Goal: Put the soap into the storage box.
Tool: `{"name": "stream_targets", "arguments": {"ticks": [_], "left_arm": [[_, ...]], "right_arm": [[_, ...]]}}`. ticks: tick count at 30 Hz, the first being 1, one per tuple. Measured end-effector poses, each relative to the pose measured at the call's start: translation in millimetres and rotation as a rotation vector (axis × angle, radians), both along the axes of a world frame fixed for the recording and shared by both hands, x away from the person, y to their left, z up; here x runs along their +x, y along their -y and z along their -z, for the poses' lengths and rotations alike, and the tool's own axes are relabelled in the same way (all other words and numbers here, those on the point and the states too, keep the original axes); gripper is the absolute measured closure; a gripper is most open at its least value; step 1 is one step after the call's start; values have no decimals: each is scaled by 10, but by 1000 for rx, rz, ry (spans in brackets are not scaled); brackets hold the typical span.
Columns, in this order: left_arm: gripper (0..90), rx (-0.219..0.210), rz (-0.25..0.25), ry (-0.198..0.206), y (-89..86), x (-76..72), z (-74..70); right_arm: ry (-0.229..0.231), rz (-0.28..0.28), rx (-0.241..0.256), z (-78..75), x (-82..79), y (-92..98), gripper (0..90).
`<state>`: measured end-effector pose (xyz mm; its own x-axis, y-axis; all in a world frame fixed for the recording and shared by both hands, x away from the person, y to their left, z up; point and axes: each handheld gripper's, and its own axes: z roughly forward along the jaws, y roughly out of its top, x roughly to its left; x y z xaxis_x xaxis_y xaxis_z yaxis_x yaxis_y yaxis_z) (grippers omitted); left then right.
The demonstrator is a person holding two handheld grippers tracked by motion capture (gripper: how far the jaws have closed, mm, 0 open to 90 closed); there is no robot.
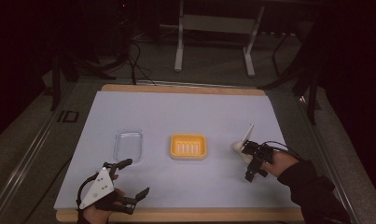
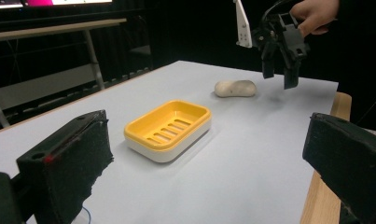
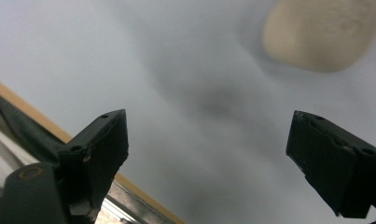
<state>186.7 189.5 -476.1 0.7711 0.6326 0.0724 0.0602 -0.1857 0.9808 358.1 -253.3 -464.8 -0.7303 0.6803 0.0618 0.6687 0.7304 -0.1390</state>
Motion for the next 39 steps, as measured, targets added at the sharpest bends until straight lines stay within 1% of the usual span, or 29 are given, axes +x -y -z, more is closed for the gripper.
{"name": "stream_targets", "arguments": {"ticks": [2, 3, 6, 8, 9, 11, 12, 14, 18, 20, 21, 25, 27, 31, 33, 35, 36, 38, 39], "left_arm": [[12, 3, 1, 0, 2, 2, 1], [12, 4, 1, -1, 4, 3, 2], [12, 6, 2, -1, 7, 2, 3], [11, 5, 3, 0, 6, 2, 3], [12, 5, 2, 0, 5, 2, 2], [11, 6, 3, 0, 4, 2, 2], [12, 6, 3, -1, 4, 3, 2], [12, 5, 3, -1, 6, 4, 3], [12, 3, 4, -3, 8, 5, 3], [12, 6, 4, -3, 7, 4, 3], [12, 3, 4, -3, 9, 4, 4], [12, 1, 5, -5, 9, 6, 4], [11, 1, 5, -5, 10, 7, 5], [12, 3, 7, -6, 11, 6, 5], [12, 4, 7, -5, 10, 5, 5], [12, 2, 8, -6, 10, 5, 5], [11, 2, 8, -5, 10, 5, 4], [12, 0, 8, -6, 10, 6, 4], [12, 1, 8, -6, 10, 7, 5]], "right_arm": [[10, 15, -6, -1, 36, 19, 127], [10, 15, -6, -1, 36, 19, 127], [33, 17, -9, -5, 82, 39, 125], [39, 20, -6, -9, 96, 46, 125], [64, 22, 1, -23, 130, 56, 126], [84, 20, 15, -32, 154, 63, 126], [90, 28, 29, -35, 173, 70, 126], [96, 25, 32, -35, 185, 74, 126], [108, 39, 46, -34, 219, 84, 126], [124, 40, 49, -34, 228, 82, 127], [126, 43, 55, -33, 234, 81, 126], [162, 46, 89, -31, 260, 70, 128], [170, 52, 103, -27, 276, 65, 128], [191, 81, 133, -16, 322, 64, 128], [202, 93, 140, -4, 348, 66, 129], [222, 123, 151, 5, 378, 71, 133], [228, 124, 161, 11, 391, 77, 137], [233, 123, 165, 18, 402, 79, 137], [245, 131, 175, 29, 421, 83, 142]]}}
